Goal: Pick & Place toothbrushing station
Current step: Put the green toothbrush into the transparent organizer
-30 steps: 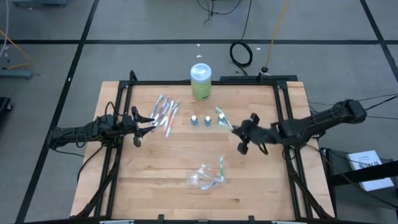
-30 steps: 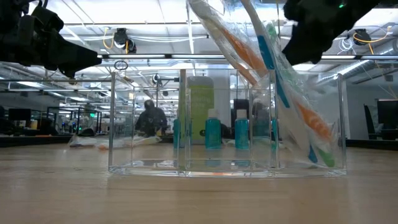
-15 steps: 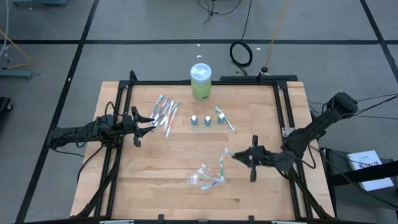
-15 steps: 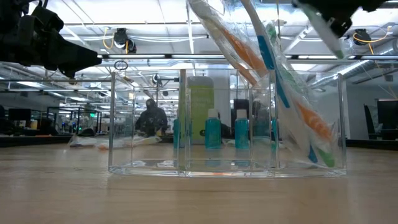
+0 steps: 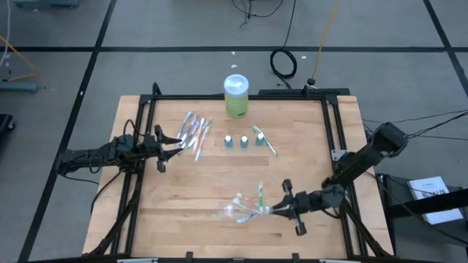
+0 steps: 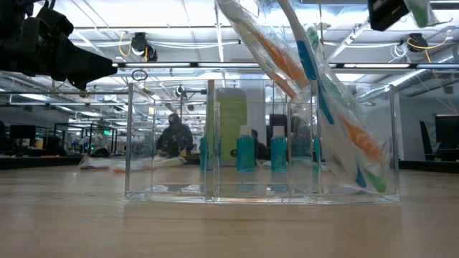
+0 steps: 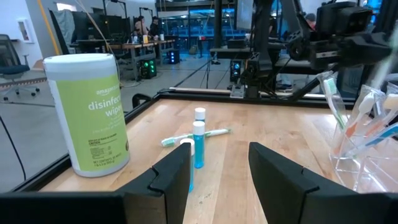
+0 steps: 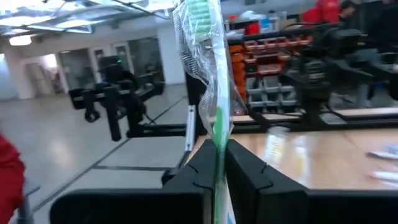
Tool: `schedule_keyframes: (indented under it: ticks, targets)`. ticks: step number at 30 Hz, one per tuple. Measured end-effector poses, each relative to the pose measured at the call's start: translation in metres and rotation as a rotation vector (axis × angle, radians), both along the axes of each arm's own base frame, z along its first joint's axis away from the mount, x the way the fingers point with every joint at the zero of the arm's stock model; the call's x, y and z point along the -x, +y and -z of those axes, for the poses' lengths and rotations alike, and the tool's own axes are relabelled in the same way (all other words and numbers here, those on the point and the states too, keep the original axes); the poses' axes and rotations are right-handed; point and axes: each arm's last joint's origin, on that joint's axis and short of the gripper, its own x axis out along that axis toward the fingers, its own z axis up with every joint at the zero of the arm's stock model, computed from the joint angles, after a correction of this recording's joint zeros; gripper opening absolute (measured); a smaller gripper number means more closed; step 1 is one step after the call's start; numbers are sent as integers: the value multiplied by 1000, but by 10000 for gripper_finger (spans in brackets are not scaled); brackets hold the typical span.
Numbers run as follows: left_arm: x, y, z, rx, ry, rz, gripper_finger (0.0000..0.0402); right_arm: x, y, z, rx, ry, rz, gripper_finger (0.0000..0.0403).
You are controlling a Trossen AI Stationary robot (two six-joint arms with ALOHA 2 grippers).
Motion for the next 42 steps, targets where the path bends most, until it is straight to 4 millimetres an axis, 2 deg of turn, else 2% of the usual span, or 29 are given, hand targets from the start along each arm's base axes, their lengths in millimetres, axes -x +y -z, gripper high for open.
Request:
schedule_keyframes:
  ticks: [11,16,21,29,42]
  targets:
    - [0,0,0,0,0,0,166,-50,13,6,19,-4,-144,11]
    - [0,0,0,0,-1,0,166,-60,9,18,39,35,-62,11]
    - [0,0,0,0,0,0,166,-62,6,25,83,44,41,11]
    - [0,0,0,0,0,0,166,-61,8,31,101,66,70,11]
    - [0,0,0,0,0,0,166,-35,21,43,67,117,196,11]
